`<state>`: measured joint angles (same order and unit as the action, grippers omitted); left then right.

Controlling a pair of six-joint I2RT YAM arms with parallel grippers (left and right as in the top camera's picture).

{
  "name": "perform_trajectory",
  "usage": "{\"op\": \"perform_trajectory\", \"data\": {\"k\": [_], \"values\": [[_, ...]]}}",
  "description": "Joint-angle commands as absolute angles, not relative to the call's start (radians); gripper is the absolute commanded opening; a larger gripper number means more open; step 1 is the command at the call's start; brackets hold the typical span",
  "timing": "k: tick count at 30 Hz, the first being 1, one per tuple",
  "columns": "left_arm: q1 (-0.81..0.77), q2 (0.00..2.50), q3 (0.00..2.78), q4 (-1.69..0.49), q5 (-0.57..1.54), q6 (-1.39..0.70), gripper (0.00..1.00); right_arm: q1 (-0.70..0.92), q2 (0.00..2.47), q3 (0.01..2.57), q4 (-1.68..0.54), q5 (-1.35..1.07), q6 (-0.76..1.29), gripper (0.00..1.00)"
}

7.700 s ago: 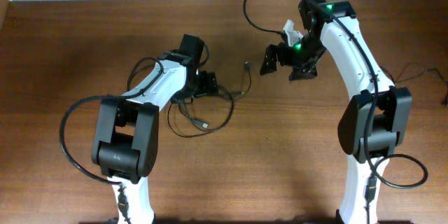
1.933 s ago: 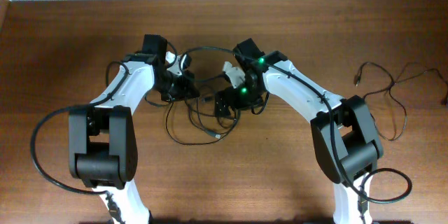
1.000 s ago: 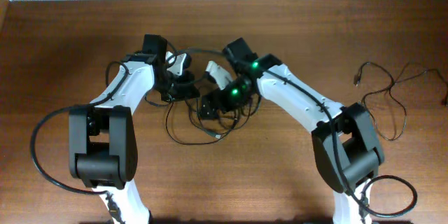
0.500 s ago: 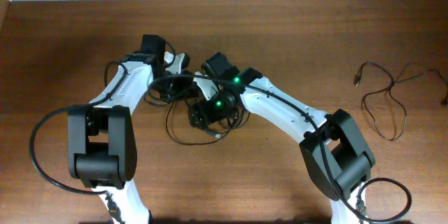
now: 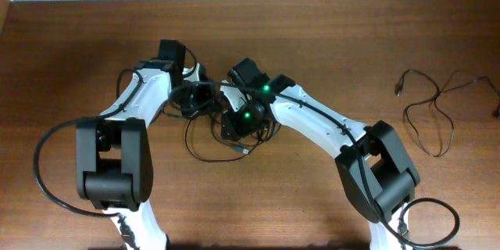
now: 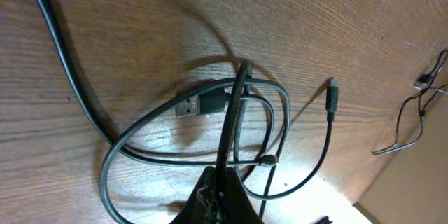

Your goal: Untangle cables

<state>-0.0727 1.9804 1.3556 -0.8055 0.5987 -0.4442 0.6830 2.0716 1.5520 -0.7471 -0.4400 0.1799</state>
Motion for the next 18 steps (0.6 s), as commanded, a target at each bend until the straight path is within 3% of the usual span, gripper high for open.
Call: {"op": "perform_trajectory", "data": {"k": [1, 4, 8, 11, 13, 18], "values": [[-0.075, 1.982, 1.362, -0.827, 0.646, -0.467, 0.00, 0.680, 2.067, 1.536, -0.743, -0.406, 0.174, 0.47], [-0.075, 1.982, 1.362, -0.831, 0.665, -0.467, 0.00, 0.680, 2.067, 1.536, -0.743, -0.406, 0.173, 0.41], [-0.075, 1.982, 1.362, -0.831, 0.665, -0.467, 0.00, 0.680, 2.067, 1.536, -0.743, -0.406, 0.173, 0.24], [-0.075, 1.982, 1.362, -0.830, 0.657, -0.467, 0.00, 0.680, 2.067, 1.536, -0.743, -0.406, 0.173, 0.19], [-0.076, 1.982, 1.362, -0.830, 0.654, -0.467, 0.00, 0.680, 2.067, 1.536, -0.743, -0.406, 0.173, 0.04], [-0.076, 1.982, 1.362, -0.823, 0.557, -0.467, 0.00, 0.676, 2.063, 1.537, -0.746, -0.406, 0.174, 0.04]]}}
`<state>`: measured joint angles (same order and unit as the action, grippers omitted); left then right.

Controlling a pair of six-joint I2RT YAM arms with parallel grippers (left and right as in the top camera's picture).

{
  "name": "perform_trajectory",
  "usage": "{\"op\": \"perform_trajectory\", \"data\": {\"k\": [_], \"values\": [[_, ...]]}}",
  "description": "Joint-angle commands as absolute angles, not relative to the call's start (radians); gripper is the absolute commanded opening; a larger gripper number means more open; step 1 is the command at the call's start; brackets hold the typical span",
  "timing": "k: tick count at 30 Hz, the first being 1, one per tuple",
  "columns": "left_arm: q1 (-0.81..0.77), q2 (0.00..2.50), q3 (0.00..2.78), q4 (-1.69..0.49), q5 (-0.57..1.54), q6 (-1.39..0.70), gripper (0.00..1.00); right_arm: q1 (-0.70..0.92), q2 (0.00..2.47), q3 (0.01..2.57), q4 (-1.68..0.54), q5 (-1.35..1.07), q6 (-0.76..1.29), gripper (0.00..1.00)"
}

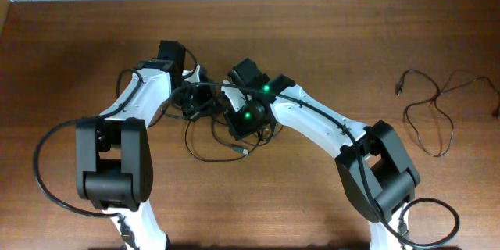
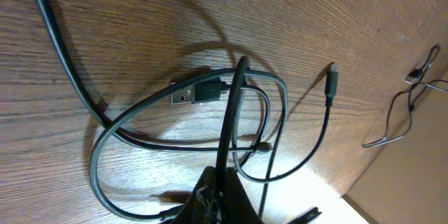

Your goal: Untangle cables

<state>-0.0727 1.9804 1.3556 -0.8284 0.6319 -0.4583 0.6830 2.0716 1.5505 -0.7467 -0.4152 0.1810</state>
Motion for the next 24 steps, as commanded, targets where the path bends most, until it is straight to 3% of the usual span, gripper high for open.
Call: {"op": "perform_trajectory", "data": {"k": [1, 4, 6, 10, 12, 15, 16, 17, 19, 24], "values": [[-0.075, 1.982, 1.362, -0.823, 0.475, -0.467, 0.02, 0.670, 2.047, 1.537, -0.752, -0.407, 0.173, 0.04], [-0.076, 1.982, 1.362, -0.823, 0.342, -0.469, 0.11, 0.659, 1.953, 1.537, -0.773, -0.407, 0.173, 0.04], [-0.076, 1.982, 1.362, -0.823, 0.324, -0.471, 0.27, 0.659, 1.872, 1.537, -0.779, -0.408, 0.174, 0.04], [-0.075, 1.982, 1.362, -0.805, 0.302, -0.471, 0.71, 0.659, 1.773, 1.537, -0.803, -0.411, 0.229, 0.04], [-0.074, 1.982, 1.362, -0.793, 0.302, -0.512, 0.73, 0.659, 1.747, 1.537, -0.789, -0.418, 0.279, 0.04], [-0.067, 1.982, 1.362, -0.798, 0.264, -0.476, 0.70, 0.658, 1.698, 1.538, -0.727, -0.535, 0.297, 0.04], [-0.069, 1.982, 1.361, -0.802, 0.266, -0.466, 0.55, 0.656, 1.675, 1.538, -0.715, -0.542, 0.297, 0.04], [-0.069, 1.982, 1.361, -0.800, 0.271, -0.466, 0.32, 0.642, 1.641, 1.549, -0.713, -0.539, 0.297, 0.04], [-0.069, 1.982, 1.361, -0.797, 0.265, -0.466, 0.11, 0.612, 1.591, 1.576, -0.709, -0.538, 0.297, 0.04], [-0.069, 1.982, 1.361, -0.797, 0.257, -0.466, 0.00, 0.556, 1.479, 1.584, -0.625, -0.539, 0.296, 0.04]]}}
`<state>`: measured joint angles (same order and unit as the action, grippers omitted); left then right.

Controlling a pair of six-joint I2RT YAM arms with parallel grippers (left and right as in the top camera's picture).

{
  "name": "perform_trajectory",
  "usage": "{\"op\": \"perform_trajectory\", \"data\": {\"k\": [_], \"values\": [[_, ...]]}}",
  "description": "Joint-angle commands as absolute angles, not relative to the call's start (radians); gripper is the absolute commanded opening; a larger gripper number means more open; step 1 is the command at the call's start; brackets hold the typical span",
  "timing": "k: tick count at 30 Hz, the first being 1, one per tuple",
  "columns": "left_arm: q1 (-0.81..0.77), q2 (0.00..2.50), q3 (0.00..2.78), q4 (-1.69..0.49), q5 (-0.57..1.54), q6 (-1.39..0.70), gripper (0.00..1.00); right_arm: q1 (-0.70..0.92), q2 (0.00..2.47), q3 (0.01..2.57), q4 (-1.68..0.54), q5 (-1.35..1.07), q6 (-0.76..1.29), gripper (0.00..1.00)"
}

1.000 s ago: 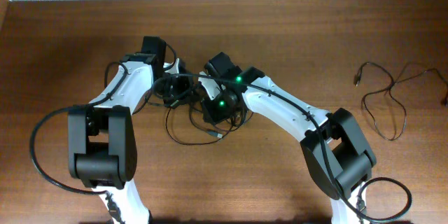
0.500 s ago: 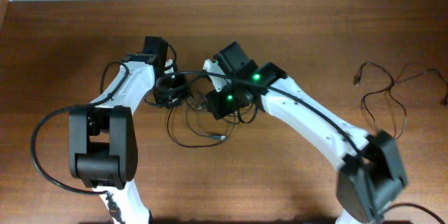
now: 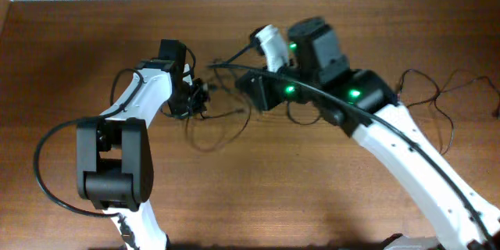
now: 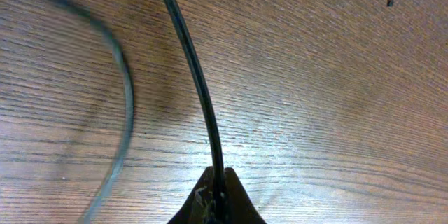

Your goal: Untangle cables

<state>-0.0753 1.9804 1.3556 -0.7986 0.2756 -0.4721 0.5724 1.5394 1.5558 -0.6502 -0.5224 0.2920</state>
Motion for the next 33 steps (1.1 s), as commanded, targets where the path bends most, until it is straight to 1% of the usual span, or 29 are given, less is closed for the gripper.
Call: {"op": "perform_trajectory", "data": {"k": [1, 5, 7, 13, 16, 19, 20, 22, 25, 28, 30, 31, 33], "values": [[-0.069, 1.982, 1.361, -0.797, 0.257, -0.466, 0.00, 0.553, 1.462, 1.584, -0.610, -0.539, 0.296, 0.04], [-0.069, 1.982, 1.361, -0.797, 0.253, -0.466, 0.00, 0.548, 1.401, 1.584, -0.521, -0.539, 0.293, 0.04], [-0.069, 1.982, 1.361, -0.797, 0.253, -0.466, 0.00, 0.548, 1.384, 1.584, -0.441, -0.539, 0.293, 0.04], [-0.069, 1.982, 1.361, -0.797, 0.253, -0.466, 0.00, 0.548, 1.382, 1.584, -0.395, -0.538, 0.298, 0.04], [-0.069, 1.982, 1.361, -0.797, 0.253, -0.466, 0.00, 0.547, 1.382, 1.583, -0.392, -0.454, 0.405, 0.04], [-0.069, 1.982, 1.361, -0.797, 0.253, -0.466, 0.00, 0.548, 1.382, 1.583, -0.357, -0.469, 0.435, 0.04], [-0.069, 1.982, 1.361, -0.797, 0.253, -0.466, 0.00, 0.548, 1.382, 1.583, -0.306, -0.478, 0.492, 0.04], [-0.069, 1.982, 1.361, -0.797, 0.253, -0.466, 0.00, 0.547, 1.382, 1.583, -0.195, -0.498, 0.542, 0.04], [-0.069, 1.982, 1.361, -0.797, 0.253, -0.466, 0.00, 0.547, 1.380, 1.583, 0.036, -0.497, 0.655, 0.04], [-0.069, 1.982, 1.361, -0.797, 0.254, -0.466, 0.00, 0.547, 1.380, 1.583, 0.267, -0.476, 0.656, 0.04], [-0.069, 1.982, 1.361, -0.797, 0.254, -0.466, 0.00, 0.547, 1.380, 1.583, 0.354, -0.385, 0.657, 0.04], [-0.069, 1.982, 1.361, -0.797, 0.254, -0.466, 0.00, 0.547, 1.380, 1.583, 0.398, -0.258, 0.657, 0.04], [-0.069, 1.982, 1.361, -0.797, 0.254, -0.466, 0.00, 0.547, 1.380, 1.583, 0.417, -0.089, 0.685, 0.04]]}}
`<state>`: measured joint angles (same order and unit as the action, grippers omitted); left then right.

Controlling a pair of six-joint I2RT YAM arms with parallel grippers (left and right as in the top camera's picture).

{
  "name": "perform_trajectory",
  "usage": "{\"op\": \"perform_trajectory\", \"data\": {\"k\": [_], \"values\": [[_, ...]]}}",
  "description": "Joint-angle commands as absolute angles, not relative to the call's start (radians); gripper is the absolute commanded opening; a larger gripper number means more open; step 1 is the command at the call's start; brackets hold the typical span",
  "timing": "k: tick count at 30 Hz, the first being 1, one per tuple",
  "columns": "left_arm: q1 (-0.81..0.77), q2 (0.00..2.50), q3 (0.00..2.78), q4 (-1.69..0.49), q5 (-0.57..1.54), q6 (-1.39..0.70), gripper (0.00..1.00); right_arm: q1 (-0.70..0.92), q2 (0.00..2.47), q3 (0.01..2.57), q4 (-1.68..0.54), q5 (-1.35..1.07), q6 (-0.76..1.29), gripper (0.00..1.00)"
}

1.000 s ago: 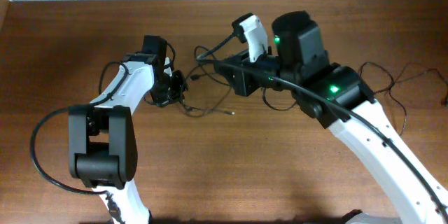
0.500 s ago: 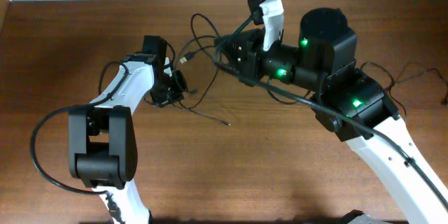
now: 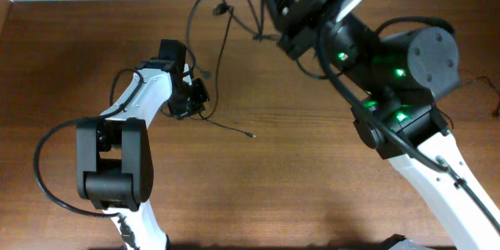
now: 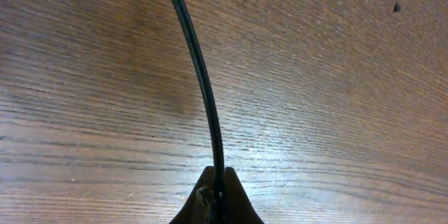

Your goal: Untangle cables

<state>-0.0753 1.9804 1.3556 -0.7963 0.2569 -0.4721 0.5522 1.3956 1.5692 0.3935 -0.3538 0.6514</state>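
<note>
My left gripper point(image 3: 194, 100) stays low on the table, shut on a black cable point(image 4: 199, 77) that runs straight away from its fingertips point(image 4: 218, 194) across the wood. A thin cable end point(image 3: 248, 134) trails to the right of it on the table. My right gripper point(image 3: 269, 17) is raised high, close under the overhead camera, and holds lifted cables point(image 3: 221, 47). These loop at the top and hang down toward the left gripper. The right gripper's jaws are partly hidden by its own body.
The wooden table point(image 3: 312, 195) fills the scene. Another thin cable point(image 3: 486, 84) lies at the far right edge, mostly hidden behind the raised right arm. The left arm's own black supply cable point(image 3: 43, 164) curves along the left side.
The right arm has risen much higher, carrying the cables up with it. The grey loop has gone from the left wrist view. The left gripper holds its cable in the same place.
Both grippers were first low in one tangle at the table's middle, the left shut on a black cable among loops and plugs. Then the right arm was up and to the right, with the tangle stretched out. Now most cables hang from the raised right gripper.
</note>
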Motion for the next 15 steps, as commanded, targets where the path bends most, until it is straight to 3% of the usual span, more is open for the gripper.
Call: {"op": "perform_trajectory", "data": {"k": [1, 5, 8, 15], "values": [[-0.069, 1.982, 1.361, -0.797, 0.254, -0.466, 0.00, 0.547, 1.380, 1.583, 0.416, -0.053, 0.697, 0.04], [-0.069, 1.982, 1.361, -0.797, 0.254, -0.466, 0.00, 0.547, 1.381, 1.583, 0.431, 0.030, 0.696, 0.04], [-0.069, 1.982, 1.361, -0.797, 0.254, -0.466, 0.00, 0.548, 1.381, 1.583, 0.308, 0.038, 0.685, 0.04], [-0.069, 1.982, 1.361, -0.797, 0.254, -0.466, 0.00, 0.549, 1.429, 1.582, -0.545, 0.001, 0.545, 0.04]]}}
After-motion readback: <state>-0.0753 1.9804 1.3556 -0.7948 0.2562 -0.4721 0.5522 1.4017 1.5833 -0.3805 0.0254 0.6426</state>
